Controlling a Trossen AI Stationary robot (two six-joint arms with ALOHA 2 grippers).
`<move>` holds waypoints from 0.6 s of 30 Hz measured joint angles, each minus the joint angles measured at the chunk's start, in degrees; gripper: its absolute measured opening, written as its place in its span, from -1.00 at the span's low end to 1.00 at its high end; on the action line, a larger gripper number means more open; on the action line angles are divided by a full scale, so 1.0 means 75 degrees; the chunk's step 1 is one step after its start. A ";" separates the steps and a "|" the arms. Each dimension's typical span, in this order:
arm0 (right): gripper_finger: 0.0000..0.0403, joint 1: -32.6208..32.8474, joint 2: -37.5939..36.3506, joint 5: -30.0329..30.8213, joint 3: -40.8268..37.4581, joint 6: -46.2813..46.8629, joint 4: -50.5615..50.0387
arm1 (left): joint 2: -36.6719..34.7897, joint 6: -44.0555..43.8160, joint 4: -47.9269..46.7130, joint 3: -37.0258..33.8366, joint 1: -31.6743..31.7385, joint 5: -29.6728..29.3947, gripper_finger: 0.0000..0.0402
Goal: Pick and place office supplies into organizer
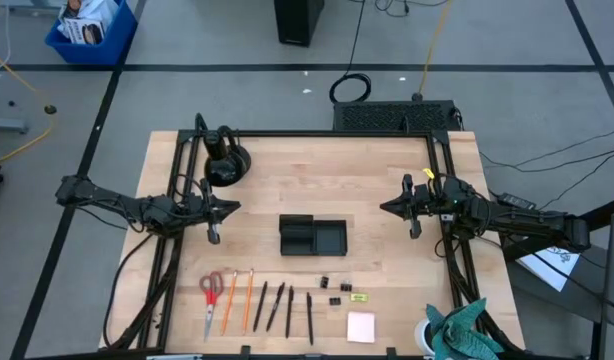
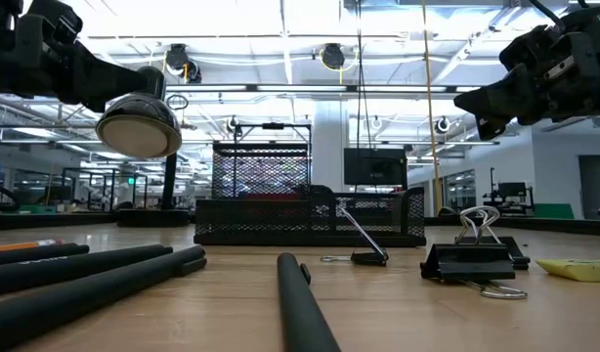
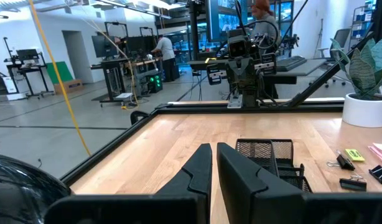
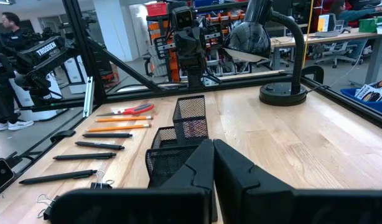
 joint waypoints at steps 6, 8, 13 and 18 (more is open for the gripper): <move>-1.00 0.0000 -0.0002 0.0000 0.0000 0.0000 0.0000 | -0.0001 0.0000 0.0000 -0.0001 0.0001 0.0001 -0.85; -1.00 0.0000 -0.0002 0.0000 0.0001 -0.0001 0.0000 | -0.0001 0.0000 -0.0001 0.0000 0.0002 0.0001 -0.85; -1.00 -0.0001 0.0000 0.0000 0.0001 -0.0393 0.0091 | -0.0001 0.0000 0.0041 0.0000 0.0003 0.0001 -0.85; -1.00 0.0001 0.0000 0.0000 0.0001 -0.0686 0.0108 | -0.0001 -0.0072 0.0066 0.0000 0.0000 0.0001 -0.85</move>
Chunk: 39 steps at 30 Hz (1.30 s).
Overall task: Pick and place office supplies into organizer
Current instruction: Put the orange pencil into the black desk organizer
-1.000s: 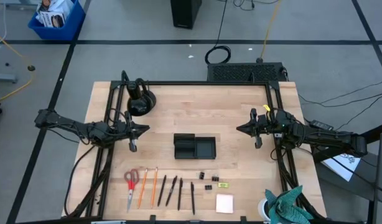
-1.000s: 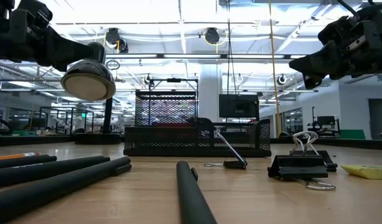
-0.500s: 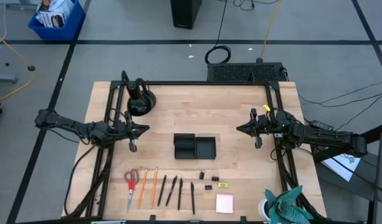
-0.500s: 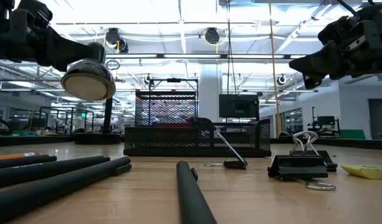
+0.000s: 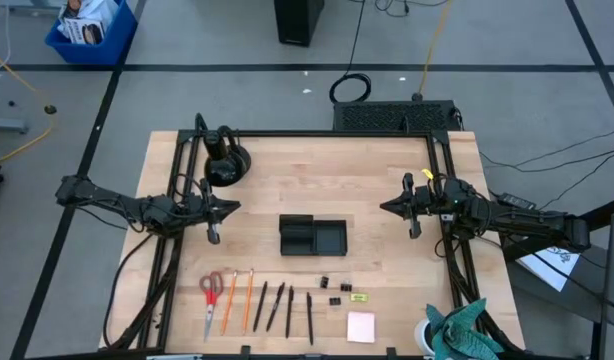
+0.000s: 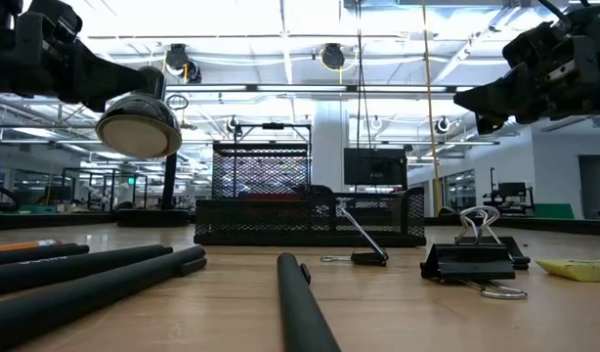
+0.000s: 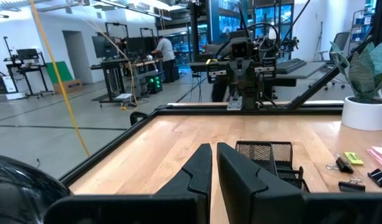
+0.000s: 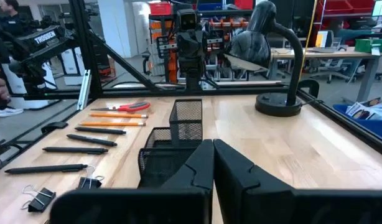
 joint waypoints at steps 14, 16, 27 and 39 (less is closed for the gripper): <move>-1.00 -0.0001 0.0000 0.0000 0.0000 -0.0002 0.0000 | 0.0000 -0.3562 0.0283 0.0000 0.0001 0.0037 -0.85; -1.00 -0.0001 0.0000 0.0000 0.0000 0.0019 0.0000 | 0.0000 -0.3595 0.0283 0.0000 0.0002 0.0038 -0.85; -1.00 -0.0002 0.0000 -0.0002 -0.0001 0.0455 0.0838 | 0.0003 -0.3871 0.0168 -0.0002 0.0003 0.0443 -0.85; -1.00 0.0000 -0.0001 -0.0003 -0.0003 -0.0045 0.2034 | 0.2303 -0.4292 -0.2549 0.2632 -0.2054 -0.0932 -0.85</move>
